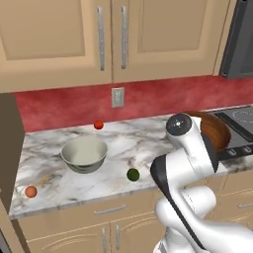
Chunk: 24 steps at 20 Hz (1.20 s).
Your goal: Pick both bowls and place them on the counter. Then place the lime in one bowl and place the egg in the other bowl.
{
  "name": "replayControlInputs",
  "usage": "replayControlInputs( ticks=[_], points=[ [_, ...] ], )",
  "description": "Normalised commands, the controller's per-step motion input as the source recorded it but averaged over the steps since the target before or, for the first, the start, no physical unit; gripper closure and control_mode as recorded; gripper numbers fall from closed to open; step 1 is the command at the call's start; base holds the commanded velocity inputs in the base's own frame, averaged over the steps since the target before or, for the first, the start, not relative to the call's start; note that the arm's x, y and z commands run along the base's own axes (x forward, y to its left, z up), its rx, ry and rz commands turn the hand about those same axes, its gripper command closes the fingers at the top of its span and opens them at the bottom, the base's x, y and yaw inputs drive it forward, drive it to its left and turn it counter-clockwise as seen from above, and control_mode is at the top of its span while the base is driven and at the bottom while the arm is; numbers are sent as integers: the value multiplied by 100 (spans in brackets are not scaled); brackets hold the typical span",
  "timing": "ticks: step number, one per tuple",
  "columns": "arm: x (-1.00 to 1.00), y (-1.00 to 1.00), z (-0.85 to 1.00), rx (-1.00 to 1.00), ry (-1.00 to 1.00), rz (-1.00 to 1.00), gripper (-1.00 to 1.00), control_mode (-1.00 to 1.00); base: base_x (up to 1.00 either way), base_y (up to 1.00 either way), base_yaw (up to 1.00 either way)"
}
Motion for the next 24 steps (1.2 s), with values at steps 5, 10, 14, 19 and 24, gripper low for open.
replayControlInputs(
  ticks=[5, 10, 14, 19, 24],
  points=[
    [0, 0, 0, 0, 0, 0, 100, 100, -3, 49, 13],
    [0, 0, 0, 0, 0, 0, 100, 100, 59, 60, 18],
    [0, 0, 0, 0, 0, 0, 100, 100, 43, 1, 21],
    [0, 0, 0, 0, 0, 0, 100, 100, -9, -95, 2],
    [0, 0, 0, 0, 0, 0, 100, 100, 13, -50, 0]
  ],
)
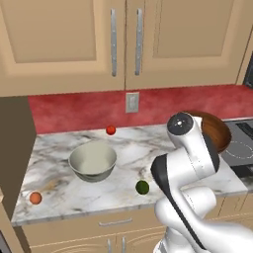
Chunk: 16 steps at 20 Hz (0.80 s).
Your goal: Pick both bowls and place them on the counter. Then place the lime in one bowl and place the egg in the other bowl.
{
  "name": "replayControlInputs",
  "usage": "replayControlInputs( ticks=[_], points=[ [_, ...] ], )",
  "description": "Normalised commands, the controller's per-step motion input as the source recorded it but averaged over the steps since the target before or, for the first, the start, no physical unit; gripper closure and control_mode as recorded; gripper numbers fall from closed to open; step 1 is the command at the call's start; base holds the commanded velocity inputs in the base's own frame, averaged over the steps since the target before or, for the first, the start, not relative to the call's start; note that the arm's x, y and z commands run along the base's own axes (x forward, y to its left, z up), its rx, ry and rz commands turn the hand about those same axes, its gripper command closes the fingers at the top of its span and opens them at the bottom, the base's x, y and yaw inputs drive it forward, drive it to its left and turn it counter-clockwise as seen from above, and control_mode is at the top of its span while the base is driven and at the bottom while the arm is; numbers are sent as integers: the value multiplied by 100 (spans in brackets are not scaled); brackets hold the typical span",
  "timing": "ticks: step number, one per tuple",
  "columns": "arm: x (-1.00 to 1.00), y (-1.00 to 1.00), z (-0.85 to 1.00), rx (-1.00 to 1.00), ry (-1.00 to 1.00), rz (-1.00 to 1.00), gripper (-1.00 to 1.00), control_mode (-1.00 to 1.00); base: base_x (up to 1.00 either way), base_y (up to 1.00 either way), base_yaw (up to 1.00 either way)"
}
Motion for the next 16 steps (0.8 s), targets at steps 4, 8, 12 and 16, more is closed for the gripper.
replayControlInputs(
  ticks=[4, 8, 12, 16],
  points=[
    [0, 0, 0, 0, 0, 0, 100, 100, 35, -2, -2],
    [0, 0, 0, 0, 0, 0, 100, 100, 26, 16, -2],
    [0, 0, 0, 0, 0, 0, 100, 100, 25, 24, 0],
    [0, 0, 0, 0, 0, 0, 100, 100, 23, 21, 0]
  ],
)
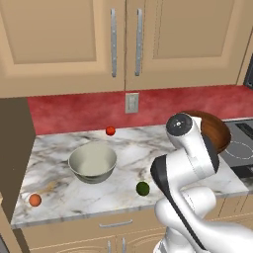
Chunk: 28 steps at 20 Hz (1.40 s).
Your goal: Pick both bowls and place them on the counter. Then place the lime in one bowl and place the egg in the other bowl.
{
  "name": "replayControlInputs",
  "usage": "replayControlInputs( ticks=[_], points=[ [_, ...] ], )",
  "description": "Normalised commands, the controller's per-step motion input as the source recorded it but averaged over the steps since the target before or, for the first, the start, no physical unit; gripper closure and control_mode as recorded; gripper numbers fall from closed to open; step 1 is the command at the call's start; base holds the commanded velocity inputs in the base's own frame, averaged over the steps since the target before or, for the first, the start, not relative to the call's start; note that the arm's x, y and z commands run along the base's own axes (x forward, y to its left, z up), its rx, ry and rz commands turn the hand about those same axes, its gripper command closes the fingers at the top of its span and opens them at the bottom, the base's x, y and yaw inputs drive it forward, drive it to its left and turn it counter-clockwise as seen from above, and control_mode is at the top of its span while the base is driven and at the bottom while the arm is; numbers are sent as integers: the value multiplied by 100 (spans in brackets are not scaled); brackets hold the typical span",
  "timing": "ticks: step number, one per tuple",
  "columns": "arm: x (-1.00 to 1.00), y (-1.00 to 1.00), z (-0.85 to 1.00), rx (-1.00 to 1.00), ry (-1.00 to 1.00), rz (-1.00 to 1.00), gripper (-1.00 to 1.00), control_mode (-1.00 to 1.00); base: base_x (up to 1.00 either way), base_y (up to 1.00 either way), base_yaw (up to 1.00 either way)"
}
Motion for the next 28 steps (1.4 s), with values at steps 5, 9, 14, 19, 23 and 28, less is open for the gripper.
replayControlInputs(
  ticks=[5, 9, 14, 19, 23, 28],
  points=[
    [10, 4, -4, 0, 1, 0, 100, -100, 6, 6, 0],
    [31, -1, -36, 1, 0, 2, 100, -100, 0, 0, 0],
    [33, -4, -47, 3, 0, 7, 100, -100, 0, 0, 0],
    [30, -14, -47, 0, 12, 11, 100, -100, 0, 0, 0],
    [32, -3, -43, 0, 17, 8, 100, -100, 0, 0, 0],
    [29, 0, -37, 1, 11, 8, 100, -100, 0, 0, 0]
  ],
)
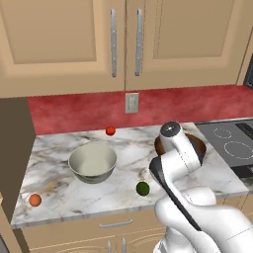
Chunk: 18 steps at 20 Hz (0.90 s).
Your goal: Pick both bowls and place them on the counter. Then place the lime in one bowl and place the egg in the other bowl.
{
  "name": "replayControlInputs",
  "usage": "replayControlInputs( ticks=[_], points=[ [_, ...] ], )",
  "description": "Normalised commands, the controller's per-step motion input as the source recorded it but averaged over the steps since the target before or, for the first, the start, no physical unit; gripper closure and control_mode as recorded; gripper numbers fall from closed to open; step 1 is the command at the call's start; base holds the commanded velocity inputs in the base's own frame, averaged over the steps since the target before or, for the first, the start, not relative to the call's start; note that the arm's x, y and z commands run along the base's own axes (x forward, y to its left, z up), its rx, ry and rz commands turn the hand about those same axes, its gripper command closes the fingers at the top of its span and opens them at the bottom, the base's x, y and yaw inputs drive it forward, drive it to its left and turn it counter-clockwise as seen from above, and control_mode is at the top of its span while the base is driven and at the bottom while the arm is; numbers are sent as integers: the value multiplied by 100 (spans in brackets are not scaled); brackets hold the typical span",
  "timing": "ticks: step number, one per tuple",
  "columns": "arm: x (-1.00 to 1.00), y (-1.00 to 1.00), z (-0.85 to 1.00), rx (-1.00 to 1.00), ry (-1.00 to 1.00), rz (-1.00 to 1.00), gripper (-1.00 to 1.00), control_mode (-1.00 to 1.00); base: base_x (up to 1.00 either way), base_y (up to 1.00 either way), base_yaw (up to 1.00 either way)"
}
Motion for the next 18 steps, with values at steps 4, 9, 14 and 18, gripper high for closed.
replayControlInputs(
  ticks=[4, 9, 14, 18],
  points=[
    [30, -13, -39, 2, 3, 9, 100, -100, 0, 0, 0],
    [31, -6, -48, 0, 2, 11, 100, -100, 0, 0, 0],
    [24, -6, -42, 0, 3, 10, 100, -100, 0, 0, 0],
    [3, 0, -22, 0, 3, 5, 100, -100, 0, 0, 0]
  ],
)
